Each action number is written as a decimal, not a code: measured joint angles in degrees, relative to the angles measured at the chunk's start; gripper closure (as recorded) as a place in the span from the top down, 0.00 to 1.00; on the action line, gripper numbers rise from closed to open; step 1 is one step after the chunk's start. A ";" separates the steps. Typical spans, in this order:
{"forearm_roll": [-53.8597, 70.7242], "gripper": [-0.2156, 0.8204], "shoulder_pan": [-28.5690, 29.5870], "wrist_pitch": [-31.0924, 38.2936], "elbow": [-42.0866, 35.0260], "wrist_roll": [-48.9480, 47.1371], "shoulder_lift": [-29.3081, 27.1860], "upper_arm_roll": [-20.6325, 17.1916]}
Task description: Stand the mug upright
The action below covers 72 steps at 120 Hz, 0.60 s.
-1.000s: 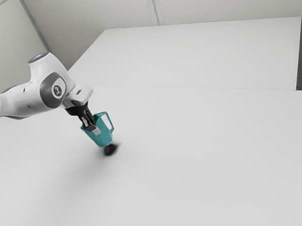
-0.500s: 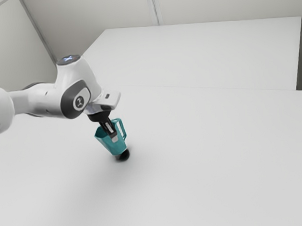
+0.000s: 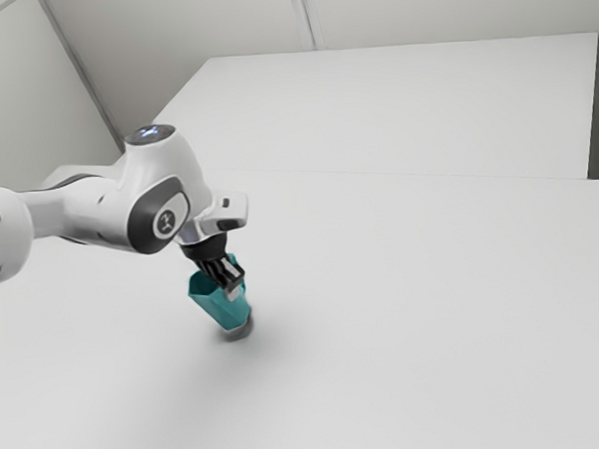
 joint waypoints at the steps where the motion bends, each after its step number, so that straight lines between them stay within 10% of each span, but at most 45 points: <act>1: 0.08 0.03 -0.01 0.07 0.03 -0.21 0.07 -0.03; 72: 5.71 0.03 -0.08 3.90 2.15 -9.67 4.94 -0.52</act>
